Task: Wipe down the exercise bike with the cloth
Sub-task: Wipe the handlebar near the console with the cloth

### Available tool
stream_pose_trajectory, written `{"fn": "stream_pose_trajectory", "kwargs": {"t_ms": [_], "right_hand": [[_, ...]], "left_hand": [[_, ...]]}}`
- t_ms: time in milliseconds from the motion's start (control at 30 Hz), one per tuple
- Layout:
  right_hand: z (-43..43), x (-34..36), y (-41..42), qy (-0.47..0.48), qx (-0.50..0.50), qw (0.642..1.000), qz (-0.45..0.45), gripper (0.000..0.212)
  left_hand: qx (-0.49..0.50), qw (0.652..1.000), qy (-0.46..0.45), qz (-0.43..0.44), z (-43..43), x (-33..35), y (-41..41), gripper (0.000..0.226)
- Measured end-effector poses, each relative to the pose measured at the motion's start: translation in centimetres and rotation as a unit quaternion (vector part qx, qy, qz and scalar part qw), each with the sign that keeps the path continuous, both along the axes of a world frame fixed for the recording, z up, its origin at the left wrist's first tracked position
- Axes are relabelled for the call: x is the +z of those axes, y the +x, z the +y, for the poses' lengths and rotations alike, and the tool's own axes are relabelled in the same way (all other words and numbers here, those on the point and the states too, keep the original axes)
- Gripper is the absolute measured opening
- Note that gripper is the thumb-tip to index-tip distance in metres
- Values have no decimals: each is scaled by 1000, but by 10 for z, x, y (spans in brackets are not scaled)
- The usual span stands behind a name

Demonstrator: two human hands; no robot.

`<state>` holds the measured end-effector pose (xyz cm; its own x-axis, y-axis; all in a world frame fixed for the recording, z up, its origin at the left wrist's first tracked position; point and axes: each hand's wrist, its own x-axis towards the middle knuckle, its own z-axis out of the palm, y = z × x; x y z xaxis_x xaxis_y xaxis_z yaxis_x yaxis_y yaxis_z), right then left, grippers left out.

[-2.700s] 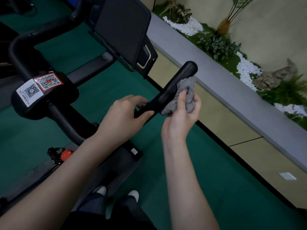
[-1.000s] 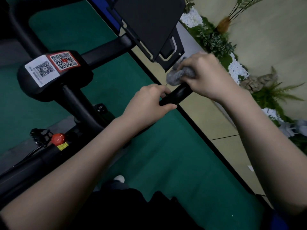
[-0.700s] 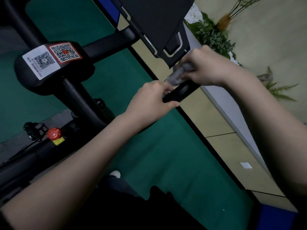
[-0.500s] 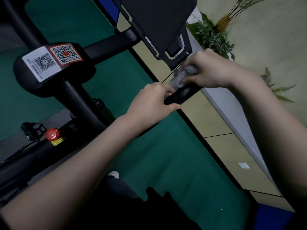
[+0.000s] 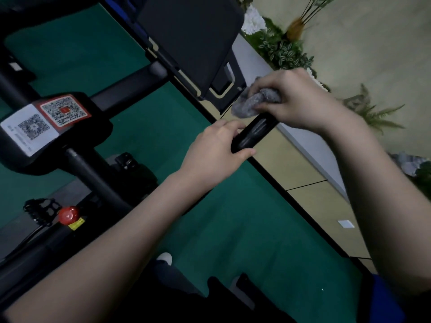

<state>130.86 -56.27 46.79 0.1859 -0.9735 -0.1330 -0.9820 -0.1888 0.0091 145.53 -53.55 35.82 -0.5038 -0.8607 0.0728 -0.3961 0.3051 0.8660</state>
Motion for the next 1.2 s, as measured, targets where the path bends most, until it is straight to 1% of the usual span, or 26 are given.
{"fn": "stream_pose_trajectory", "kwargs": {"t_ms": [67,100,167,200,267,333,367,433,467,533,567,600,633,767,833,867,900,967,1000,1033,1133,1200], "right_hand": [[6,-5,-7,-97,-41,993,-57,18],[10,-9,-9,-145,-71,982,-100,16],[20,-20,-9,-237,-131,944,-188,15],[24,-27,-8,-282,-160,917,-232,14],[33,-41,-4,-362,-212,850,-319,13],[42,-54,-1,-417,-250,784,-386,12],[45,-59,-1,-426,-266,760,-412,12],[45,-64,-6,-401,-300,711,-494,11],[43,-64,-9,-372,-314,672,-558,10],[35,-60,-16,-303,-322,575,-688,12],[33,-58,-20,-272,-322,538,-730,13],[33,-58,-23,-250,-321,518,-752,12],[34,-60,-25,-235,-319,512,-762,11],[48,-70,-31,-214,-312,512,-772,11],[46,-70,-35,-197,-304,501,-786,11],[43,-71,-37,-186,-302,489,-797,12],[39,-72,-38,-175,-304,468,-811,16],[33,-76,-38,-152,-313,404,-846,33],[32,-80,-37,-144,-314,381,-857,36],[33,-84,-35,-137,-312,372,-863,33],[42,-100,-24,-129,-307,364,-870,19],[49,-110,-14,-134,-305,355,-873,17]], "left_hand": [[-5,1000,-4,-2,0,1,-3,52],[-6,1000,-6,-2,-1,2,-4,52],[-7,1000,-14,-5,-1,3,-5,50],[-8,1000,-19,-8,-2,4,-6,48],[-8,1000,-24,-13,-2,4,-6,47],[-8,999,-28,-16,-2,4,-7,47],[-7,999,-31,-18,-2,4,-7,47],[-6,999,-37,-18,-1,4,-7,47],[-5,999,-41,-18,-1,4,-7,47],[-3,999,-46,-17,-1,4,-7,46],[-1,999,-46,-17,-1,3,-7,47],[0,999,-46,-18,-1,3,-7,47],[0,999,-45,-19,-1,2,-7,48],[2,999,-43,-22,-1,2,-7,50],[3,999,-43,-21,-1,2,-8,50],[4,999,-43,-20,-1,2,-8,50],[5,999,-42,-19,-1,2,-8,50],[6,999,-43,-16,-1,2,-7,49],[6,999,-44,-16,-1,2,-7,48],[6,999,-45,-17,-1,2,-7,48],[3,999,-43,-8,-2,2,-8,47],[1,999,-44,-4,-2,3,-8,47]]}}
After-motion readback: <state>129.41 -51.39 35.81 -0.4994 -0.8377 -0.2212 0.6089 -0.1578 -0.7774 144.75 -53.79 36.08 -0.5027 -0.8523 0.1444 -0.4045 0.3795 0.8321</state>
